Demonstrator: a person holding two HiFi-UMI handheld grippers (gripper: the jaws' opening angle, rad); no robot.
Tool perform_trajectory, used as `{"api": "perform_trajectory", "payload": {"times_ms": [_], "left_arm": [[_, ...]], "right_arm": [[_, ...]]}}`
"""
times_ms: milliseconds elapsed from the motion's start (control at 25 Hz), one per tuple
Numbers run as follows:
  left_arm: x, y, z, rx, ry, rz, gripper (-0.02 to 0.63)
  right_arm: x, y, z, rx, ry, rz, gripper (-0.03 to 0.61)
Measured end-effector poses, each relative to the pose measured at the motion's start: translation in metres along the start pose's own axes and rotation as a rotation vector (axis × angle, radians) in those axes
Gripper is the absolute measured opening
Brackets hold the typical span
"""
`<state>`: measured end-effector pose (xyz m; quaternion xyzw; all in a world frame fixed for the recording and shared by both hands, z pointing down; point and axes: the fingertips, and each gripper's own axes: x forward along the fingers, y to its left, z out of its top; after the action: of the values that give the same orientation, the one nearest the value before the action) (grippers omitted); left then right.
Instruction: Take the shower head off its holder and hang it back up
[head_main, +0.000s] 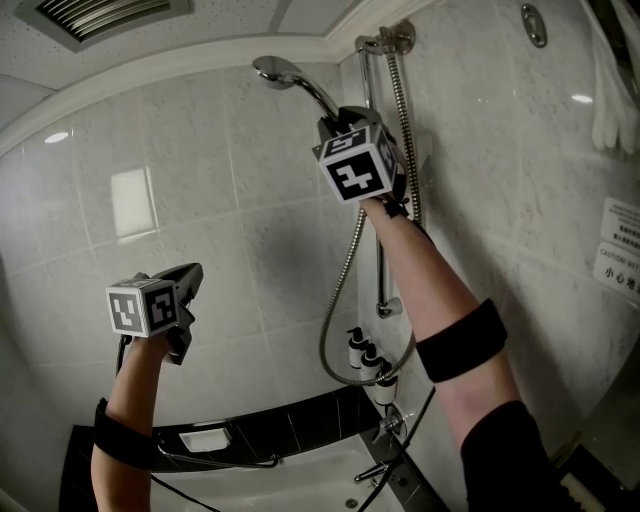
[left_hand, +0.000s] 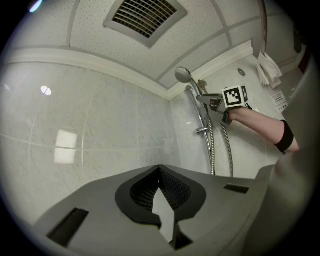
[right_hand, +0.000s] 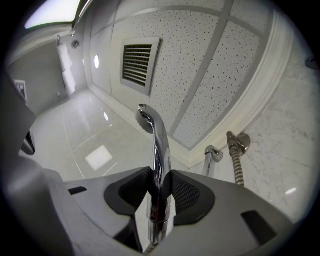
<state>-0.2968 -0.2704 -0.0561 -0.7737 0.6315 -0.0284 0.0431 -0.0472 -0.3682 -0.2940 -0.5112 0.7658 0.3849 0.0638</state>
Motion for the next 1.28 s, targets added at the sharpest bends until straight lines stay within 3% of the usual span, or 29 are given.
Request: {"api": "perform_trajectory", "payload": {"times_ms": [120, 400, 680, 1040, 1280], "left_arm": [[-0.003, 0.001, 0.002, 0.0, -0.006, 0.003, 0.0], [-0.016, 0.013, -0.008, 0.002, 0.004, 0.029, 0.0], [-0.023, 0.014, -0.02, -0.015, -0.005, 0.041, 0.0], [-0.036, 0.006, -0.074, -0.079, 0.009, 0.057, 0.0], [-0.05, -0.014, -0.115, -0.105, 0.002, 0.051, 0.0]], "right_arm": [[0.002, 0.014, 0.021, 0.043, -0.036, 0.038, 0.149], [0.004, 0.036, 0.008, 0.158, 0.002, 0.096, 0.149], [-0.014, 0.051, -0.028, 0.415, 0.042, 0.146, 0.149], [-0.062, 0.095, -0.071, 0.601, 0.054, 0.22, 0.149], [-0.101, 0.139, -0.122, 0.686, 0.108, 0.263, 0.149]]}}
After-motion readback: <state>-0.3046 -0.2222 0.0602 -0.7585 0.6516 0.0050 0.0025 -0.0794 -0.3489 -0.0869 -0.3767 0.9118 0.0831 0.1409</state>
